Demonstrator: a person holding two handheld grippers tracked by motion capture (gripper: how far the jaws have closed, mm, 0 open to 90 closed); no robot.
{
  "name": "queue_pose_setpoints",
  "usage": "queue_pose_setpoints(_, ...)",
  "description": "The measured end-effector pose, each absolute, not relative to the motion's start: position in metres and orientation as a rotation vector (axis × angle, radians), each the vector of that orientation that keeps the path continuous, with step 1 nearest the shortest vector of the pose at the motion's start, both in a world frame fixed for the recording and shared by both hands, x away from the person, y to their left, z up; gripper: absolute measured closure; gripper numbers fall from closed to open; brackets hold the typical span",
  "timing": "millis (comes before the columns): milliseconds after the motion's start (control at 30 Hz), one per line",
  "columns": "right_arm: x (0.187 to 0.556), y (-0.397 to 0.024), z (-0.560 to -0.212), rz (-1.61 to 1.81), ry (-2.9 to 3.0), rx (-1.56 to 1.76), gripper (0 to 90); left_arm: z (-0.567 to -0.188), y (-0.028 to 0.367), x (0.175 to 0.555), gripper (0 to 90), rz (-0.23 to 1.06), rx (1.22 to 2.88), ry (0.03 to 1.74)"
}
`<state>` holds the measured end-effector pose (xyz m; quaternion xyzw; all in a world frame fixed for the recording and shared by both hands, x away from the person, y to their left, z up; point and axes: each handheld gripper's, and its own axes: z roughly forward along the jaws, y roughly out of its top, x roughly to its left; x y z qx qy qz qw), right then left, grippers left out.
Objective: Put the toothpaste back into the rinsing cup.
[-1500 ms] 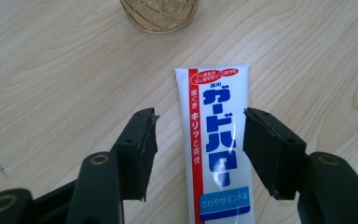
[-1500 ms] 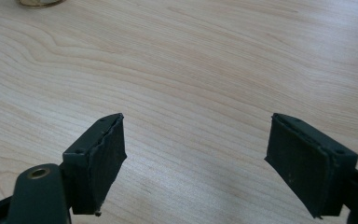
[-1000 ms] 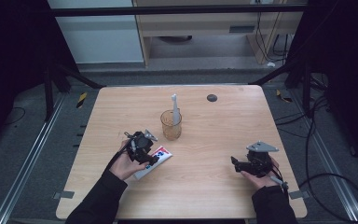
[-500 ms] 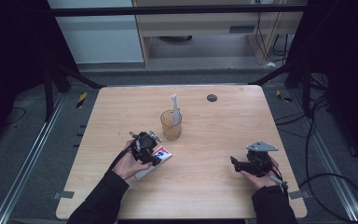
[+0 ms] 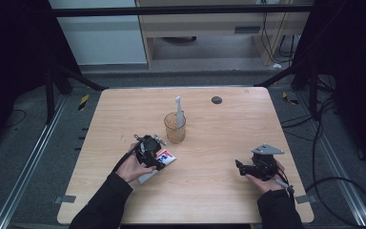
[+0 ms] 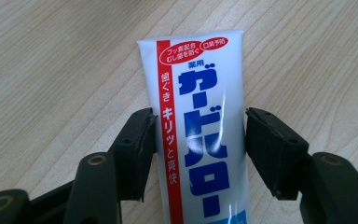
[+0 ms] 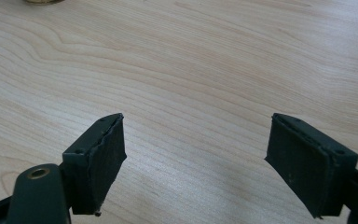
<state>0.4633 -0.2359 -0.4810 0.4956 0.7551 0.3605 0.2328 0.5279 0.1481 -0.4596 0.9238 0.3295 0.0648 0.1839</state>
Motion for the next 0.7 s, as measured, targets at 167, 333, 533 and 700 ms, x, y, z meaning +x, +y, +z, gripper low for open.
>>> queue_pose_setpoints(167, 0.4638, -0.2354, -0.4812, 0.989, 2.074, 1.357, 19.4, -0.4616, 0.1473, 0.5297, 40.8, 0.171, 2.614, 0.934)
queue_pose_setpoints(333, 0.464, -0.2346, -0.4811, 0.99, 2.076, 1.359, 19.4, -0.4619, 0.1478, 0.5306, 41.6, 0.16, 2.612, 0.94)
queue_pose_setpoints(533, 0.4641, -0.2353, -0.4809, 0.99, 2.075, 1.358, 19.4, -0.4618, 0.1487, 0.5309, 45.8, 0.166, 2.61, 0.944)
queue_pose_setpoints(700, 0.4645, -0.235, -0.4809, 0.985, 2.077, 1.354, 19.4, -0.461, 0.1512, 0.5311, 54.1, 0.141, 2.587, 0.96)
